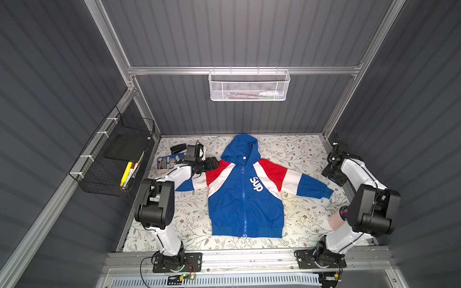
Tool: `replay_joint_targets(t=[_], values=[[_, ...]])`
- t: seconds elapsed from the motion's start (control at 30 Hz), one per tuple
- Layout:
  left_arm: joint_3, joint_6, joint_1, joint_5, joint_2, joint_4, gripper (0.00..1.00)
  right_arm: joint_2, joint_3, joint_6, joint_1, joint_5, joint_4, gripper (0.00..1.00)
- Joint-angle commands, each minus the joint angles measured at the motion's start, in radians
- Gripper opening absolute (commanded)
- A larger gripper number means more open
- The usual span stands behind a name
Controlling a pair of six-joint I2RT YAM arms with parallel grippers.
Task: Unzip the jacket
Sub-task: Flatten out the jacket at the center of the board.
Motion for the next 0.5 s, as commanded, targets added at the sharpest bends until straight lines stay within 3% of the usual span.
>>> replay_joint_targets(t=[0.0, 0.23, 0.47], values=[[0.042, 0.057, -0.068, 0.023, 0.001, -0.021, 0.85, -0.084, -0.043, -0.058, 0.158, 0.014, 0.086, 0.64], [0.091, -0.008, -0.154, 0.112, 0.106, 0.059, 0.75, -0.068, -0.083, 0.097, 0.365, -0.485, 0.351, 0.57], [0.158, -0.047, -0.157, 0.123, 0.192, 0.088, 0.62, 0.138, 0.111, 0.108, 0.500, -0.595, 0.376, 0.47]])
